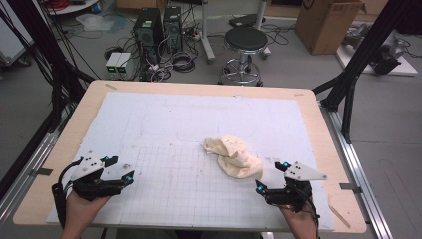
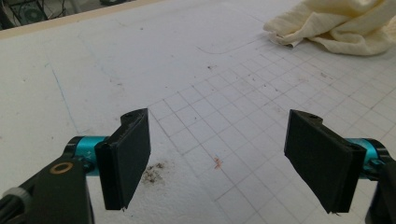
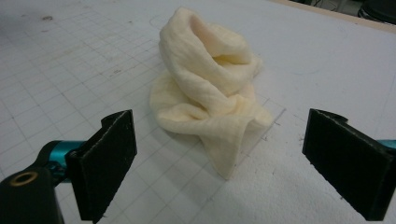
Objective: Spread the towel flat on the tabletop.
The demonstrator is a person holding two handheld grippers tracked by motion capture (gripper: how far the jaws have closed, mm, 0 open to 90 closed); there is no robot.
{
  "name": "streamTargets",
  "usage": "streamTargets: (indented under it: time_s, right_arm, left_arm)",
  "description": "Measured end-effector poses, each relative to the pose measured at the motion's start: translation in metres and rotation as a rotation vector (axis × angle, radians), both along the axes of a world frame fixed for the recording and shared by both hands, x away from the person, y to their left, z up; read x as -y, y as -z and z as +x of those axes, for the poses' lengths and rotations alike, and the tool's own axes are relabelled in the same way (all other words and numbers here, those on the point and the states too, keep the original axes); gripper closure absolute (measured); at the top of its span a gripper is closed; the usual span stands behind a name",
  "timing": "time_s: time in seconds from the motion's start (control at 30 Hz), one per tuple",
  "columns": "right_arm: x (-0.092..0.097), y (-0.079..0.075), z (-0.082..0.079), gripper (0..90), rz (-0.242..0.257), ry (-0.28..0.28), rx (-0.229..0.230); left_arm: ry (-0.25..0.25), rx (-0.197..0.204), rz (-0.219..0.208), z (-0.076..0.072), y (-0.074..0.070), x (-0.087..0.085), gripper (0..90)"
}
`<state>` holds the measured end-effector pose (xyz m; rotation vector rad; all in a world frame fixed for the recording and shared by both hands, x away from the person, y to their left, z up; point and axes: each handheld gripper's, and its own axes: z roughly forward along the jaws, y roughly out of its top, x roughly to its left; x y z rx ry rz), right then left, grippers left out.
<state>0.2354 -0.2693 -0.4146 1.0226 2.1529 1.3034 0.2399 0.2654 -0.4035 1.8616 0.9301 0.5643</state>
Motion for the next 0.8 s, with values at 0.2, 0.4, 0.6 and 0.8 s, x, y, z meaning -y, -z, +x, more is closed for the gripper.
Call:
streamTargets:
  time_s: [0.2,0.4,0.6,0.8]
  right_arm:
    - [-0.0001,0.0017,0.0012,9.3,-0.005,-0.008,-0.003]
    - [-0.0005,0.0006,0.0001,9.3,0.001,-0.008,0.002]
    - [-0.0016,0.0004,0.0006,9.3,0.002,-0.012,0.002]
    - [-0.0024,-0.0003,0.002,9.3,-0.001,-0.015,-0.001]
  left_arm:
    - [0.001,-0.007,-0.001,0.001,0.0009,-0.0004,23.2]
    - [0.002,-0.004,-0.005,0.0006,0.0007,-0.0003,23.2]
    - [0.0,-0.005,-0.001,-0.0004,0.0009,-0.0013,23.2]
    - [0.002,-0.003,0.003,-0.0015,0.0009,0.0024,23.3]
